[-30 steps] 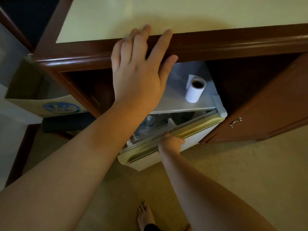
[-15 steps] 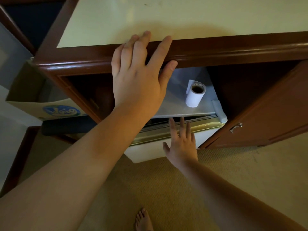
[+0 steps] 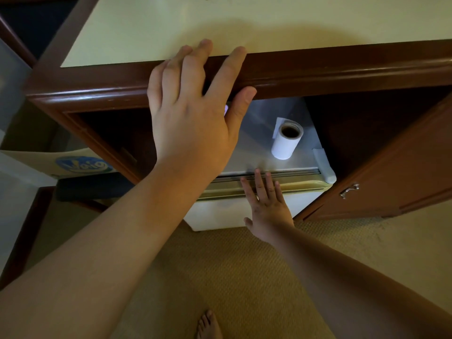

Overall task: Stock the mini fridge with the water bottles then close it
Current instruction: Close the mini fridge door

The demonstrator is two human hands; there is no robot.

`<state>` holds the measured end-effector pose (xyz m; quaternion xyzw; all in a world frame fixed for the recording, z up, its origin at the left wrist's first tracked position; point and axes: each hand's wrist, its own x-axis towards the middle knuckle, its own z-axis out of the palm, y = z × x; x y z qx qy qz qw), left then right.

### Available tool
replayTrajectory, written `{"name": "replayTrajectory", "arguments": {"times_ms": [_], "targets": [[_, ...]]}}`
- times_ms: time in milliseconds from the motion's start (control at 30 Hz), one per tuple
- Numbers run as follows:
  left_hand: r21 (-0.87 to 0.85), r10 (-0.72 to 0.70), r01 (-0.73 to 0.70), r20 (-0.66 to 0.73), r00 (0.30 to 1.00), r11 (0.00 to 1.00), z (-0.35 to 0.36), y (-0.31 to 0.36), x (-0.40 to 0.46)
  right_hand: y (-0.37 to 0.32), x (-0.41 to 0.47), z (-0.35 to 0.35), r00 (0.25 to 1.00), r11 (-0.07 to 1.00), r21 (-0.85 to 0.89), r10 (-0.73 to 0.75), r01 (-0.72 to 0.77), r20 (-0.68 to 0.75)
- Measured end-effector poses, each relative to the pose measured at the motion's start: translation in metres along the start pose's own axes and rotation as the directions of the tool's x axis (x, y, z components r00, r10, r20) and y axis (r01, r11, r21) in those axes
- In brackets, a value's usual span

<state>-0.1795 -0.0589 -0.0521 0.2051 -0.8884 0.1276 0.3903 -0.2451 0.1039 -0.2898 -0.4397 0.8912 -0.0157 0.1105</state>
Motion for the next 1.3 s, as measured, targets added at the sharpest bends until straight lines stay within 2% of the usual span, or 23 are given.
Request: {"name": "replayTrajectory", "arguments": {"times_ms": [233, 467, 600, 867, 1033, 1100, 1167, 1200, 1300], "targets": [[0.005, 0.002, -0.002, -0.027, 1.000, 1.000, 0.000, 0.001, 0.001, 0.002, 0.004, -0.004, 0.999, 1.000, -0.001, -0.001, 0.001, 0.052], [0.002, 0.004, -0.004, -0.038, 0.999, 1.000, 0.000, 0.001, 0.000, -0.028, 0.029, -0.009, 0.983, 0.987, 0.024, 0.156, -0.159, 0.093], [0.001, 0.013, -0.013, -0.055, 0.998, 1.000, 0.002, 0.001, 0.000, -0.033, 0.043, -0.011, 0.977, 0.980, 0.049, 0.186, -0.192, 0.109], [-0.017, -0.013, 0.013, 0.018, 1.000, 1.000, -0.002, 0.002, 0.001, -0.032, 0.046, -0.016, 0.969, 0.980, 0.027, 0.189, -0.195, 0.162], [-0.024, -0.019, 0.023, 0.128, 0.992, 0.999, -0.011, 0.004, 0.004, -0.021, 0.020, -0.034, 0.975, 0.985, 0.110, 0.110, -0.133, 0.194], [-0.039, -0.029, 0.038, 0.214, 0.976, 0.999, -0.022, 0.003, 0.004, -0.015, -0.020, -0.037, 0.976, 0.977, 0.164, 0.101, -0.134, 0.194], [-0.060, -0.027, 0.049, 0.321, 0.947, 0.997, -0.033, 0.004, 0.005, -0.008, -0.071, -0.038, 0.962, 0.970, 0.191, 0.101, -0.152, 0.255], [-0.084, -0.005, 0.040, 0.381, 0.924, 0.996, -0.040, 0.005, 0.011, -0.005, -0.100, -0.035, 0.948, 0.960, 0.211, 0.119, -0.186, 0.294], [-0.136, 0.041, 0.037, 0.533, 0.845, 0.990, -0.065, 0.001, 0.014, 0.010, -0.194, -0.015, 0.841, 0.937, 0.149, 0.203, -0.315, 0.502]]}}
